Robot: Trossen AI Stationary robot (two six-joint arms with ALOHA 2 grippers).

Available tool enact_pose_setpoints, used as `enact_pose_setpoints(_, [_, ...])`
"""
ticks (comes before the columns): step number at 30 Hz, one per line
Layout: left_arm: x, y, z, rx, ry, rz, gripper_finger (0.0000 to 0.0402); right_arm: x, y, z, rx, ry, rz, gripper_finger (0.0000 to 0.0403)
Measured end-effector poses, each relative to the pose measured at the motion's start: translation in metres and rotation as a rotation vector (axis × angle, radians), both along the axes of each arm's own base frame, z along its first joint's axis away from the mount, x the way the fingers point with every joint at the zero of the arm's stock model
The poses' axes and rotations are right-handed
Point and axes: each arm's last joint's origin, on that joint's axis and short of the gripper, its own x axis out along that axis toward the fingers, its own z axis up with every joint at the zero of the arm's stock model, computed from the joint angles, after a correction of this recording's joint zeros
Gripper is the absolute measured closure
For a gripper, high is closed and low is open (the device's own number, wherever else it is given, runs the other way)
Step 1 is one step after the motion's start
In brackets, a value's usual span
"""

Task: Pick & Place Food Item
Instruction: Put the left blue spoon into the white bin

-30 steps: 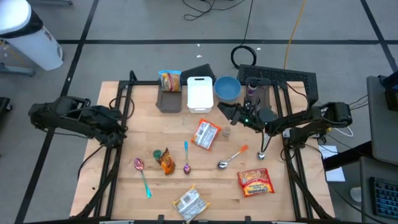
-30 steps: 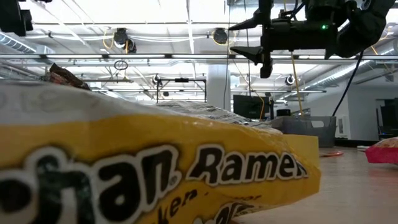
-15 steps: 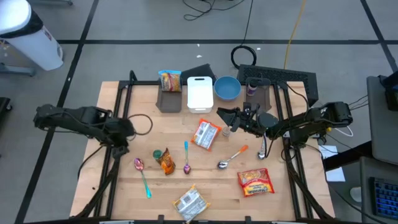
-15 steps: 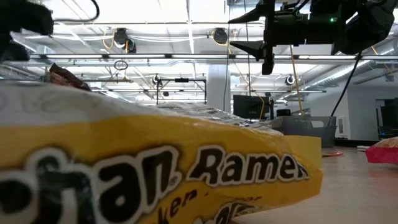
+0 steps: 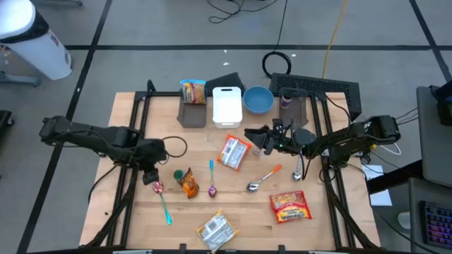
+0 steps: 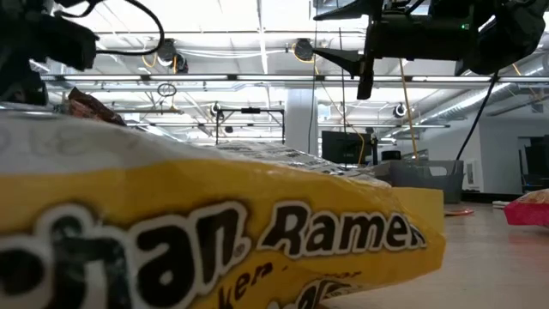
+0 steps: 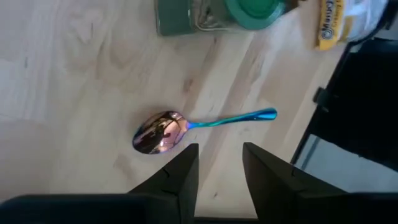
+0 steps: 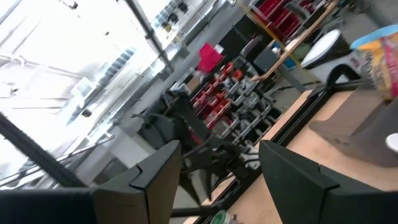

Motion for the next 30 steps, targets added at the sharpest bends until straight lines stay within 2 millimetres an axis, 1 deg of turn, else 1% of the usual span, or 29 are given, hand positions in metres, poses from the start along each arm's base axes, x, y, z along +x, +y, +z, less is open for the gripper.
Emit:
enact_pose_setpoints(4, [0.007, -0.002, -0.014, -0.029, 0.06, 0.014, 0.0274, 0.0, 0.001, 0.0, 0.007, -0.004, 0.045, 0.019])
enact_pose_setpoints(9, [0.013, -0.003, -0.025, -0.044, 0.101, 0.02, 0.0275, 0.001, 0.004, 0.0, -0.002, -0.004, 0.103, 0.019])
enact_pose_setpoints(15, [0.014, -0.003, -0.038, -0.039, 0.184, 0.052, 0.0275, 0.001, 0.009, 0.0, -0.006, -0.004, 0.131, 0.019])
enact_pose_setpoints(20, [0.01, -0.003, -0.05, -0.055, 0.269, 0.096, 0.0275, 0.001, 0.009, 0.0, -0.008, -0.003, 0.132, 0.019])
enact_pose_setpoints(24, [0.008, -0.004, -0.053, -0.108, 0.303, 0.1, 0.0275, 0.001, 0.009, 0.0, -0.009, -0.003, 0.133, 0.019])
enact_pose_setpoints(30, [0.007, -0.007, -0.052, -0.143, 0.319, 0.085, 0.0275, 0.001, 0.009, -0.001, -0.009, 0.007, 0.133, 0.019])
